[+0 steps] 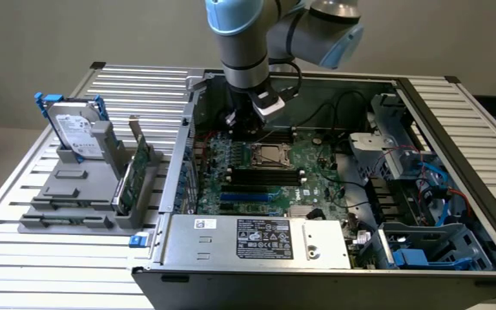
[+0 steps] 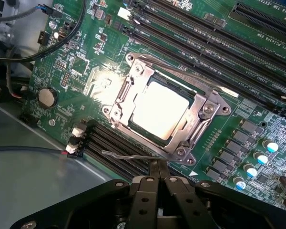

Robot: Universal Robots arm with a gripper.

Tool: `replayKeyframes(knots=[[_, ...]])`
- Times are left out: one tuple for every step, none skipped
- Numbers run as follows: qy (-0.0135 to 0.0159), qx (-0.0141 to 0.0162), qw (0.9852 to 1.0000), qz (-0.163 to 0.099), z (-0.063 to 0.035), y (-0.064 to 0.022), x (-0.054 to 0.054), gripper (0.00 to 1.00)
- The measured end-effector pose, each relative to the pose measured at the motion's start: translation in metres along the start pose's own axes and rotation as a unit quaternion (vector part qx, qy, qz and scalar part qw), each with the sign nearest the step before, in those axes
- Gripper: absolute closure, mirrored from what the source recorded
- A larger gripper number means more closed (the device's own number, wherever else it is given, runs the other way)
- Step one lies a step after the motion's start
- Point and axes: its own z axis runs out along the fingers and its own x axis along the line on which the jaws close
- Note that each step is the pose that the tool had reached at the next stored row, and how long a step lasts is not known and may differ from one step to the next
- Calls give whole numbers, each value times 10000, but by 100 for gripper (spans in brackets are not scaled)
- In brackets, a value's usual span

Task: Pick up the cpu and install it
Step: 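Install the first cpu locking lever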

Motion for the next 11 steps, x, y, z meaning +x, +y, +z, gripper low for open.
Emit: replayKeyframes(knots=[[1,-2,10000,-3,2,0,0,89],[4,-4,10000,-5,5,1,-1,89],[5,-7,10000,-9,7,1,-2,89],[7,-9,10000,-13,10,1,-2,89],[8,-12,10000,-19,13,2,-2,89],[9,-13,10000,-25,16,2,-2,89],[10,-14,10000,-32,19,4,-1,89],[11,-15,10000,-40,23,5,0,89],[13,-16,10000,-49,26,6,1,89],[14,-17,10000,-57,30,8,3,89],[14,-18,10000,-65,33,10,5,89]])
